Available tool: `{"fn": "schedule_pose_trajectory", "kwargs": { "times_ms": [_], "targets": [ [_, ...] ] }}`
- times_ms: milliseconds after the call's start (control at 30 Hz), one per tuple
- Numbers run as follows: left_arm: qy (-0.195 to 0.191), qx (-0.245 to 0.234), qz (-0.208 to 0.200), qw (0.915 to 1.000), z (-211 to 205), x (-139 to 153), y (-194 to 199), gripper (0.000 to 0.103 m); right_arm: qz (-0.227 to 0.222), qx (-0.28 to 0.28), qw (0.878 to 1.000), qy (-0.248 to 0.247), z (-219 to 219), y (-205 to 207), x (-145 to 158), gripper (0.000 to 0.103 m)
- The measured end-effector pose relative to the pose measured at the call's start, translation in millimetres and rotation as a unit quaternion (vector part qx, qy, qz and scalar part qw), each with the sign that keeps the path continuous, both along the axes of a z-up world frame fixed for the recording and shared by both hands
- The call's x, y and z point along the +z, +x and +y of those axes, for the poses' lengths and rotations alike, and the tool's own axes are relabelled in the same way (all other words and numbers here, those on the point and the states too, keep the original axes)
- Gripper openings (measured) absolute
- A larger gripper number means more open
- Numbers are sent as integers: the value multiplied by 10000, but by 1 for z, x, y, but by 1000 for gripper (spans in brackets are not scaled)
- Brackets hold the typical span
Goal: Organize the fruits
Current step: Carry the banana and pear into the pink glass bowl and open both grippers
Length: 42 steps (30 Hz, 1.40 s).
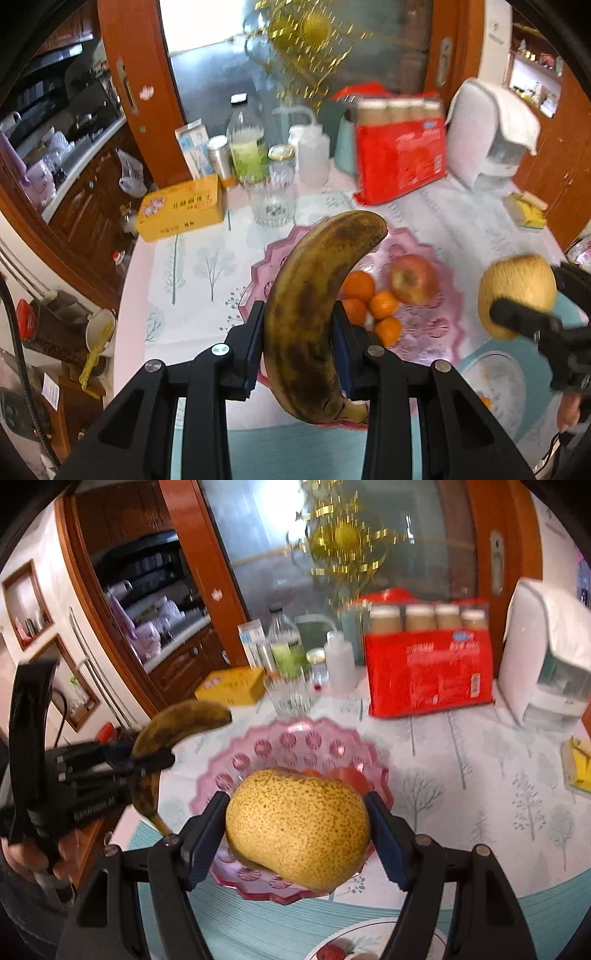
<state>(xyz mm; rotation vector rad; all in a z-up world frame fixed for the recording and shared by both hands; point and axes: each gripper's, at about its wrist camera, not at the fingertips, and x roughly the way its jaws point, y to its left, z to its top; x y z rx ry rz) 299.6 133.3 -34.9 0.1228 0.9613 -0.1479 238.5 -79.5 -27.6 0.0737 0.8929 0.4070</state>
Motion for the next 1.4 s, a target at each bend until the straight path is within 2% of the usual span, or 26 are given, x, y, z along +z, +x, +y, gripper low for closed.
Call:
{"fn": "schedule_pose_trajectory", "kwargs": {
  "times_ms": [267,433,767,933,1000,1067,1133,1267,1400],
  "targets": [
    [51,45,520,9986,-3,-56,41,32,575,150,9982,-124,15,17,-60,74],
    [108,-49,730,9973,-9,-79,54,32,742,284,9966,-222,24,22,-83,74],
    [209,-150,933,9953,-9,-99,70,32,925,401,9941,-400,35,35,-105,74],
    [325,-93,886,9955,-7,-103,72,33,973,362,9934,-496,37,36,-109,75],
    [266,-80,813,9963,-5,-101,72,37,948,368,9933,-551,38,35,-109,75],
    [169,-29,784,9968,-3,-96,71,56,830,380,9945,-516,39,33,-104,75],
    [175,8,671,9976,-4,-91,68,65,592,380,9961,-531,40,29,-94,75],
    [270,35,584,9979,-8,-84,61,68,75,396,9973,-622,43,22,-68,75],
    [278,130,503,9983,-9,-76,50,73,-217,313,9964,-751,41,17,-52,75]
  ]
}}
